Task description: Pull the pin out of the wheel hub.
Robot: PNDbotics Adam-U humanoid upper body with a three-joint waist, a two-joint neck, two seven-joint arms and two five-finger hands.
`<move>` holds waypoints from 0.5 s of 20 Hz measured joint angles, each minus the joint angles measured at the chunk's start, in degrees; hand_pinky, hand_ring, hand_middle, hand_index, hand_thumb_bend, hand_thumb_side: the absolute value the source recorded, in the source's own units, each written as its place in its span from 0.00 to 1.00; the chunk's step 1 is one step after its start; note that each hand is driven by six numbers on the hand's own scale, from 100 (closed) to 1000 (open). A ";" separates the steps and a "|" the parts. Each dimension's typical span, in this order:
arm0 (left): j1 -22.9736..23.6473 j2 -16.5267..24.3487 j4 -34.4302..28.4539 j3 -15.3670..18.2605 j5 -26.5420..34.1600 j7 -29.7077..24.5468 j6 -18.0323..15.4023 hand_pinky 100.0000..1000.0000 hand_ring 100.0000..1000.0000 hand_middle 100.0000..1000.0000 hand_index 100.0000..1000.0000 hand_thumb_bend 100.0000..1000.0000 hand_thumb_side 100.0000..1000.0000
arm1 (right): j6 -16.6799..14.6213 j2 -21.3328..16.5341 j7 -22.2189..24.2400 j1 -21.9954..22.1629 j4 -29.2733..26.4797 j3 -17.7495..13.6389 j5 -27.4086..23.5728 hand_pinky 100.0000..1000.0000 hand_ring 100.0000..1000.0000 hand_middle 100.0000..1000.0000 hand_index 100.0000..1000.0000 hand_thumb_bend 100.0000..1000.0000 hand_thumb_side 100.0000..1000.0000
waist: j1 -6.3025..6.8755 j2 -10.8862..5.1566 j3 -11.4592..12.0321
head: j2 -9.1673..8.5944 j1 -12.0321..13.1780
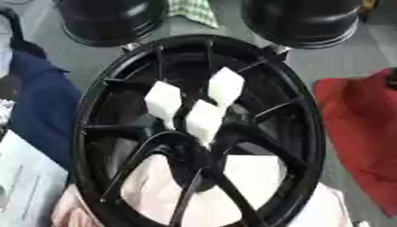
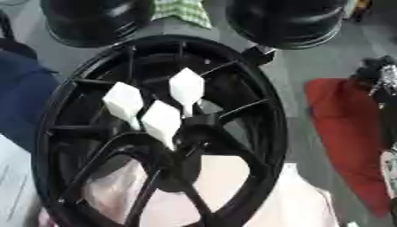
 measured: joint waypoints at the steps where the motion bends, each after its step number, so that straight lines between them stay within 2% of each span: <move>1: 0.00 0.00 0.00 0.00 0.00 0.00 0.00 0.59 0.60 0.46 0.65 0.65 0.39 | 0.01 0.03 0.07 0.00 0.00 0.00 0.00 0.72 0.65 0.57 0.69 0.00 0.73 | 0.00 0.00 0.01 | 0.00 0.05; 7: -0.11 0.53 0.00 -0.02 -0.19 -0.04 -0.02 0.59 0.60 0.46 0.65 0.66 0.39 | -0.05 0.03 0.23 0.01 0.00 0.01 0.00 0.72 0.65 0.57 0.69 0.00 0.73 | 0.12 0.00 0.00 | 0.02 -0.12; 10: -1.06 3.82 0.00 -0.20 -0.34 -0.44 -0.01 0.59 0.60 0.46 0.65 0.66 0.40 | -0.08 -0.06 0.20 0.26 0.00 0.01 0.00 0.72 0.65 0.57 0.69 0.00 0.73 | 0.40 0.01 -0.01 | 0.40 -0.93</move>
